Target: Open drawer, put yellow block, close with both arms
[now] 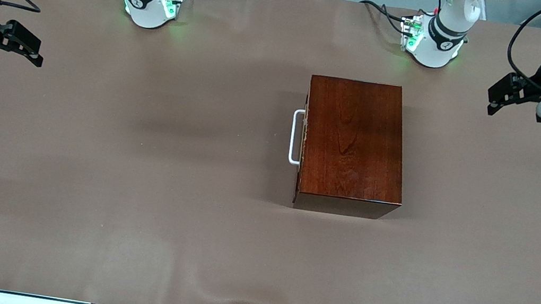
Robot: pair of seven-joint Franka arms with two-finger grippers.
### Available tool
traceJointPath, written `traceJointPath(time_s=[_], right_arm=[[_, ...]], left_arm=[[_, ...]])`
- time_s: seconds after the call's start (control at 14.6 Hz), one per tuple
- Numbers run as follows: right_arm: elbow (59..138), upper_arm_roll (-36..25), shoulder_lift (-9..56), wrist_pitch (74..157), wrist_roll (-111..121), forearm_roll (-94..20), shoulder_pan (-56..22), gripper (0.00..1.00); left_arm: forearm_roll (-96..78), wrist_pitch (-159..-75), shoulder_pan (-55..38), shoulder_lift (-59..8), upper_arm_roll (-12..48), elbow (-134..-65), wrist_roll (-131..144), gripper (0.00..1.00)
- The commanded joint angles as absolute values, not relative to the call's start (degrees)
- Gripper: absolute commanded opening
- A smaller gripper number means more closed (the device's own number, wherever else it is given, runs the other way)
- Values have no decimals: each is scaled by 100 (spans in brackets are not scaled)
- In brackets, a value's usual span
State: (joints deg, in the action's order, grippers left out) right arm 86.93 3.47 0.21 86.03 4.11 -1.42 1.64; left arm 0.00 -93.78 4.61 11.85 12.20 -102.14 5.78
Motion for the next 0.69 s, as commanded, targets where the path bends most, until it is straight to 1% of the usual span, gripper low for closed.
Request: traceJointPath(time_s=[0.0, 0.21, 0.62], right_arm=[[8719, 387, -26, 8569, 404, -202, 237, 100], [8719, 387, -26, 8569, 404, -202, 220, 100], [8719, 387, -26, 8569, 404, -202, 237, 100]], left_arm=[[-158, -9220, 475, 1213, 1028, -10143, 413, 100], [-158, -9053, 413, 1204, 958, -10037, 422, 100], [-229, -8991, 360, 1195, 905, -10046, 422, 100]])
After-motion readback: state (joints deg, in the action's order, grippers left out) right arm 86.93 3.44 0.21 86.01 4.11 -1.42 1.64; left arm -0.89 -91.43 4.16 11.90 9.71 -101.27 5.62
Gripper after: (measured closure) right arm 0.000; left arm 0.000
